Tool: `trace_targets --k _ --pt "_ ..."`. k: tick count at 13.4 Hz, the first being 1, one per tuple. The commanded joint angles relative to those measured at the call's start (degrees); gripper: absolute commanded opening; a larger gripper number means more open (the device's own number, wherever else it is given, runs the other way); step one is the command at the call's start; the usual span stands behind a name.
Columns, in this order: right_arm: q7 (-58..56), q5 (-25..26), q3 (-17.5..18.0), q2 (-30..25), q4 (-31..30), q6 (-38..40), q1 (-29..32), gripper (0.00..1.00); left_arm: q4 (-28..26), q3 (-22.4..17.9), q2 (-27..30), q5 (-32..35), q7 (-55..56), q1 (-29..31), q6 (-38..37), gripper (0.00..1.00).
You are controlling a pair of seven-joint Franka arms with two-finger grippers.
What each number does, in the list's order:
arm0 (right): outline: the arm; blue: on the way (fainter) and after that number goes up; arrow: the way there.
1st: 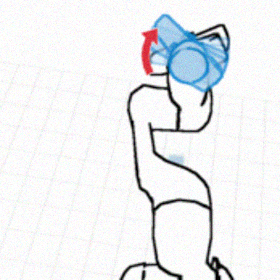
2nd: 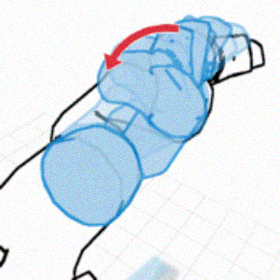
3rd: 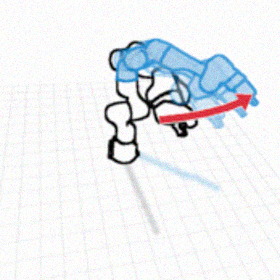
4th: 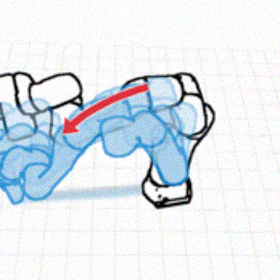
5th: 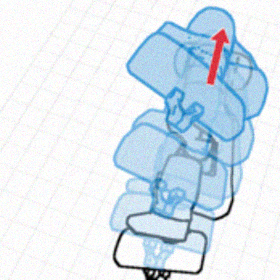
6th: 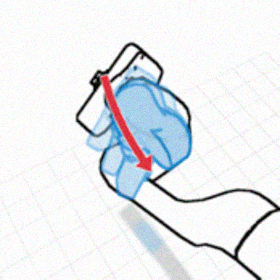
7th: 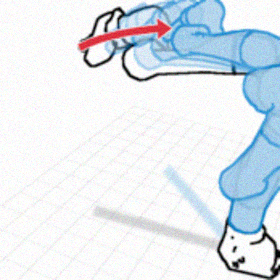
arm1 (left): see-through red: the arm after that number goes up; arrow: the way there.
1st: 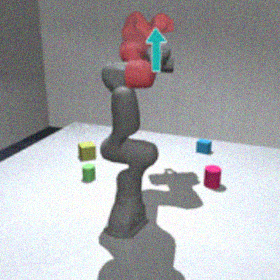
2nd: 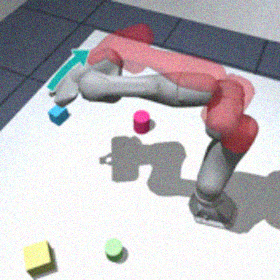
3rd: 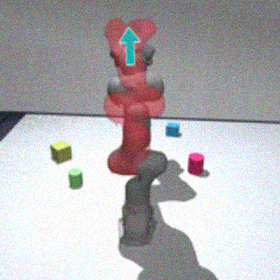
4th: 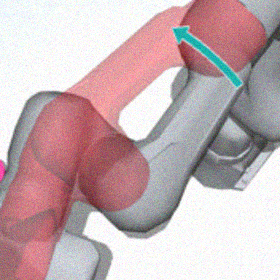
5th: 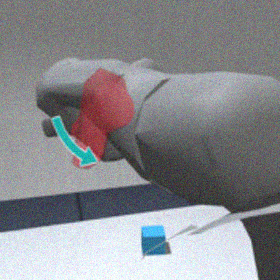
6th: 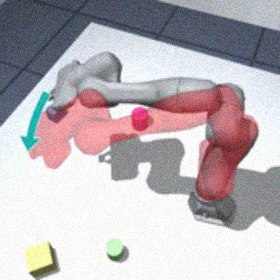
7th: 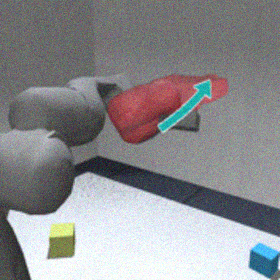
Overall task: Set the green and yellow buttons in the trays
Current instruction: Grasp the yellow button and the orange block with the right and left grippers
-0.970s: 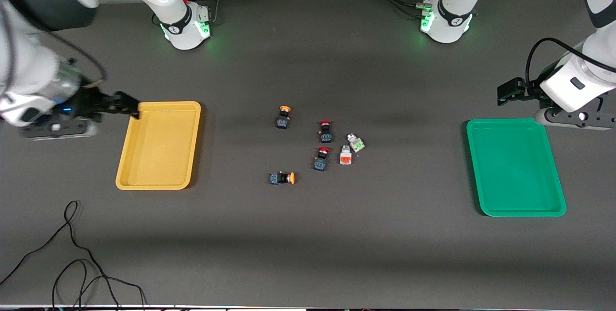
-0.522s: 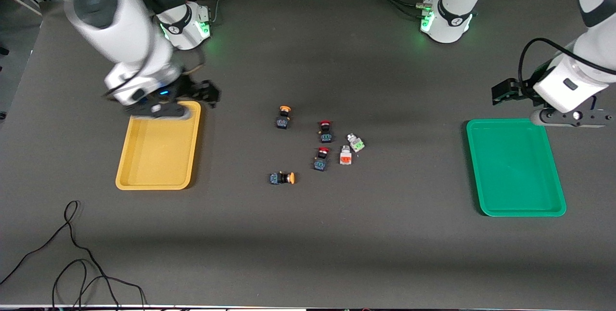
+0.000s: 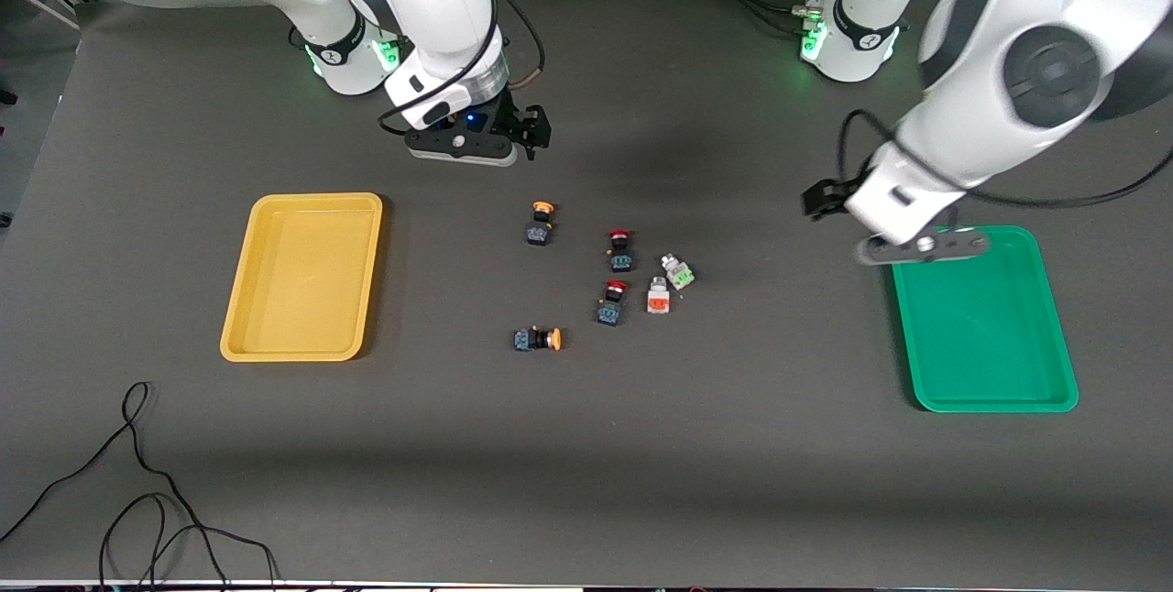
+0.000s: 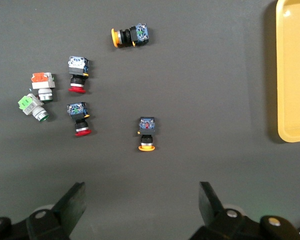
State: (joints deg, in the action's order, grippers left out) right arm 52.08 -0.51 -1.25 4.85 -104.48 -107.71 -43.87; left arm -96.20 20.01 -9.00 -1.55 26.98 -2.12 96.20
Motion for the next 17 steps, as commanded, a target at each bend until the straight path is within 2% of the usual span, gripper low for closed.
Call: trace_targets --k 1,4,8,10,15,17 --pt "0.83 0.34 -0.68 -1.16 -7.12 -7.48 0.10 1.00 1.02 0.12 -5.49 -0.03 9.81 -3.41 3.89 0.98" --pt "1.27 0.43 -0.77 1.02 -15.03 -20.21 0.10 0.99 0.05 0.12 -10.85 0.41 14.22 -5.70 9.25 0.97" --pt "3.54 0.95 -0.77 12.34 -16.02 -31.91 -0.16 0.99 -0.82 0.12 -17.36 0.32 21.44 -7.11 15.50 0.94" --pt "4.26 1.13 -0.85 17.27 -16.02 -36.84 -1.91 0.98 -3.80 0.12 -18.77 0.41 24.60 -7.99 22.68 0.93" --pt "6.54 1.13 -1.03 22.30 -18.21 -45.12 -2.80 0.98 -4.17 -0.15 -24.04 1.28 28.13 -11.41 33.69 0.93" --pt "6.63 1.13 -1.03 22.39 -18.66 -45.22 -2.80 0.90 -3.91 -0.06 -26.24 5.30 27.96 -11.85 36.33 0.93"
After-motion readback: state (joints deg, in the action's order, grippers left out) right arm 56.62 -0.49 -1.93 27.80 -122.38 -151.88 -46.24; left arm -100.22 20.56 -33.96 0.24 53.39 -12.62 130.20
